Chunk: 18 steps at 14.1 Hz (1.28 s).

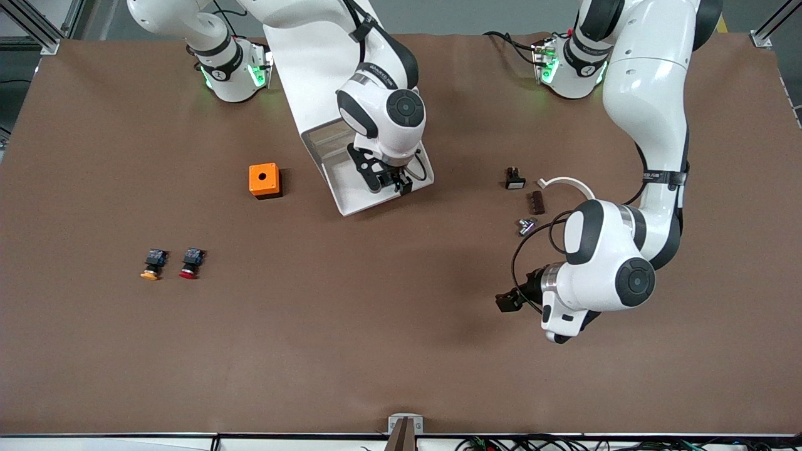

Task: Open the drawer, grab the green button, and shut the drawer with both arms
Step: 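Lower the right gripper onto the green button while the left gripper withdraws, then grasp the green button with the right gripper and lift it out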

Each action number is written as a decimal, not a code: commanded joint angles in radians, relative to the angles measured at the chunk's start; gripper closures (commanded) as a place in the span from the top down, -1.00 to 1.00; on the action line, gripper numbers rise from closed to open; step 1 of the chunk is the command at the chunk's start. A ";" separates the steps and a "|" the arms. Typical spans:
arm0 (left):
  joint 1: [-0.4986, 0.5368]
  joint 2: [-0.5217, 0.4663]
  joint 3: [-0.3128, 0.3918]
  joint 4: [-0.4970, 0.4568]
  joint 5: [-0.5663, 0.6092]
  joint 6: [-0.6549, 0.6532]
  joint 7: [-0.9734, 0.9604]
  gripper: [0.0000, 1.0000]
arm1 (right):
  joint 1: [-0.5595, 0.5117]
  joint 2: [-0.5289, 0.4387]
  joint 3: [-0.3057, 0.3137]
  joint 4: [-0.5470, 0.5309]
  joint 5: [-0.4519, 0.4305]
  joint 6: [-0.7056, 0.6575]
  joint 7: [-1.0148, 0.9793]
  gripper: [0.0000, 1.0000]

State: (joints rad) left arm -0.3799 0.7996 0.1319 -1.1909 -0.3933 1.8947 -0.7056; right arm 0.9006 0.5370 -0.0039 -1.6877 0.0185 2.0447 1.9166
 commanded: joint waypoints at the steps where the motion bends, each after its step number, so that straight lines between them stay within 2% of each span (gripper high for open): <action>1: -0.077 -0.020 0.101 -0.022 0.018 0.041 0.009 1.00 | 0.017 0.001 -0.007 -0.001 -0.015 -0.011 0.025 1.00; 3: -0.097 -0.022 0.114 -0.030 0.025 0.075 0.009 1.00 | 0.017 0.001 -0.007 -0.001 -0.015 -0.011 0.025 1.00; 11: -0.094 -0.023 0.112 -0.033 0.048 0.075 0.011 1.00 | 0.017 0.009 -0.007 0.002 -0.012 -0.009 0.010 1.00; 12: -0.096 -0.025 0.112 -0.033 0.054 0.075 0.011 1.00 | 0.017 0.011 -0.007 0.002 -0.012 -0.008 0.010 0.89; 15: -0.094 -0.026 0.112 -0.033 0.057 0.075 0.011 1.00 | 0.017 0.011 -0.007 0.003 -0.005 -0.008 0.010 0.78; 18: -0.089 -0.030 0.110 -0.033 0.057 0.075 0.014 1.00 | 0.017 0.011 -0.005 0.006 -0.003 -0.008 0.010 0.56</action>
State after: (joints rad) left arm -0.4641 0.7987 0.2366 -1.1950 -0.3570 1.9602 -0.7055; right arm 0.9035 0.5413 -0.0036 -1.6879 0.0185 2.0370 1.9163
